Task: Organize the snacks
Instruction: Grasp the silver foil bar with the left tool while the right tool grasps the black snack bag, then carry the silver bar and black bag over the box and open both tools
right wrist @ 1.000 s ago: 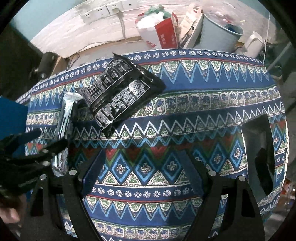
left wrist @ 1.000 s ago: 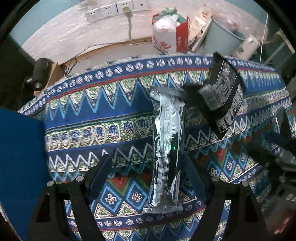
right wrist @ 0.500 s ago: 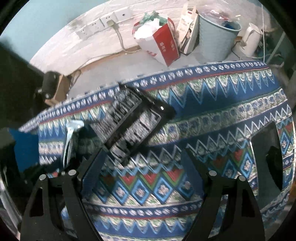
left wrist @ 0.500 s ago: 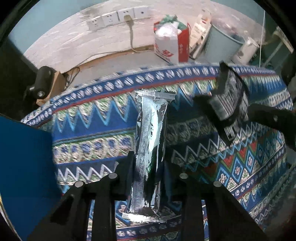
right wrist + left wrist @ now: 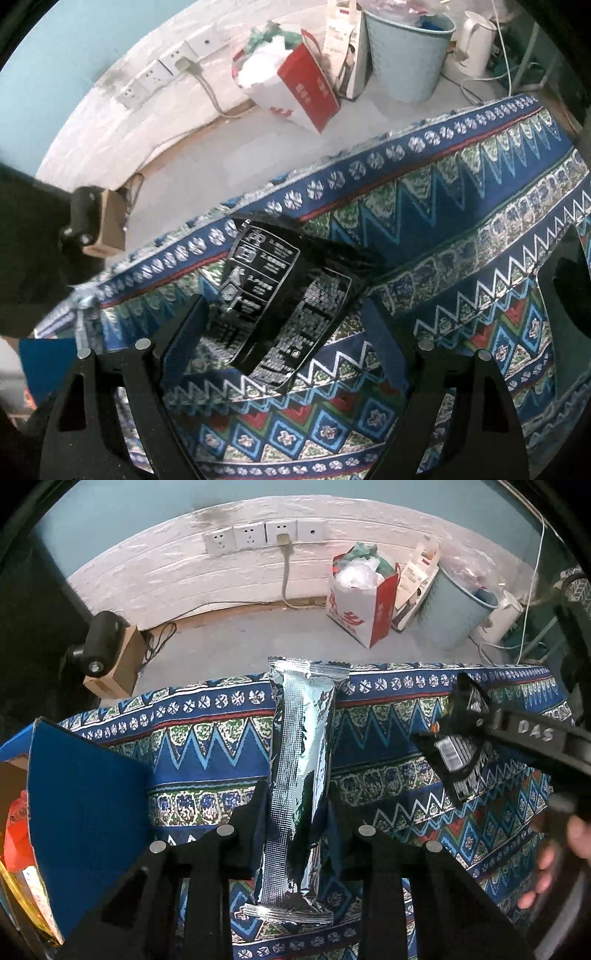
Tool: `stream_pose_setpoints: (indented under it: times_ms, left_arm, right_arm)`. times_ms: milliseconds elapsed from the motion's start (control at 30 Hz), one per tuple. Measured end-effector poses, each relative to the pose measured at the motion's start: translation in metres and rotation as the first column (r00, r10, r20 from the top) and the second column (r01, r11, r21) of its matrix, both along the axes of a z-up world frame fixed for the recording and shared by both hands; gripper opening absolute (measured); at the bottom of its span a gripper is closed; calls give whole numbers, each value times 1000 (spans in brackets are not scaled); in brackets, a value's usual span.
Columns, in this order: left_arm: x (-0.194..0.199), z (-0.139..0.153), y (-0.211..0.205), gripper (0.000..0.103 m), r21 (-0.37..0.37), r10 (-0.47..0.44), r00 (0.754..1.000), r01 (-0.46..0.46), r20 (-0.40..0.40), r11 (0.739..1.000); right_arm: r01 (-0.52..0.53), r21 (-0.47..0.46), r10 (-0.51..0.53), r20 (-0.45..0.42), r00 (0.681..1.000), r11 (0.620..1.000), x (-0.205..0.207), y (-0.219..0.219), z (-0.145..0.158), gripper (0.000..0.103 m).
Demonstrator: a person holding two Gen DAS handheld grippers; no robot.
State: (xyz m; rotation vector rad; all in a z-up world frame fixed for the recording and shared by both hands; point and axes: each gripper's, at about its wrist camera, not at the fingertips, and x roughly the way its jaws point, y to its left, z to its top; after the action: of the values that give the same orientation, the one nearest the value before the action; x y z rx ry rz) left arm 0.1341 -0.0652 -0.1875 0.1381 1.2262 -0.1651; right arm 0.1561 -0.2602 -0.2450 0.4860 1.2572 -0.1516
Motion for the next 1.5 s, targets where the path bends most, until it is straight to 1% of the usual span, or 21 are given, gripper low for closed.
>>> stream_pose_setpoints:
  times_ms: [133, 167, 267, 300, 400, 500, 600, 700, 833, 1000, 1100, 1267, 1500]
  left_arm:
    - [-2, -3, 4, 29, -9, 8, 1000, -8, -20, 1000]
    - [-2, -4, 5, 29, -13, 11, 1000, -12, -24, 1000]
    - [-4, -3, 5, 29, -18, 10, 1000, -11, -27, 1000]
    - [-5, -2, 5, 29, -15, 8, 1000, -8, -24, 1000]
    - [-11, 1, 5, 29, -12, 1, 1000, -1, -20, 1000]
    - [-18, 6, 6, 29, -10, -7, 1000, 7, -16, 1000]
    - [-25, 15, 7, 29, -13, -14, 1000, 14, -5, 1000]
    - [-32, 23, 9, 29, -15, -17, 1000, 17, 11, 1000]
    - [-42, 34, 13, 29, -19, -17, 1000, 18, 21, 1000]
    - [-56, 52, 17, 29, -25, -22, 999, 23, 48, 999]
    - [-64, 64, 20, 29, -25, -27, 997, 29, 73, 999]
    - [-77, 83, 28, 29, -33, -26, 994, 29, 103, 999]
    - [-96, 110, 46, 29, -40, -14, 989, 20, 150, 999]
  right_arm:
    - [-19, -19, 18, -41, 999, 1000, -2, 5, -15, 84]
    - [-37, -47, 36, -34, 999, 998, -1, 8, -15, 84]
    - [-126, -122, 119, -62, 991, 984, -3, 25, -16, 84]
    - [-157, -147, 148, -71, 986, 977, -4, 31, -17, 81]
    - [-248, -233, 237, -76, 969, 940, -11, 45, -16, 59]
    - [-300, -228, 291, -73, 954, 926, -18, 50, -14, 59]
    - [-310, -216, 305, -55, 951, 926, -27, 49, -10, 59]
    - [-310, -207, 310, -31, 950, 928, -39, 48, 2, 59]
    - [-325, -227, 334, 0, 943, 918, -51, 57, 26, 59]
    - [-361, -283, 387, 41, 921, 889, -64, 72, 54, 59]
    - [-373, -297, 408, 63, 911, 879, -67, 75, 67, 59]
    - [-393, -307, 441, 102, 892, 867, -83, 85, 90, 59]
    - [-436, -314, 499, 155, 853, 843, -100, 107, 116, 59]
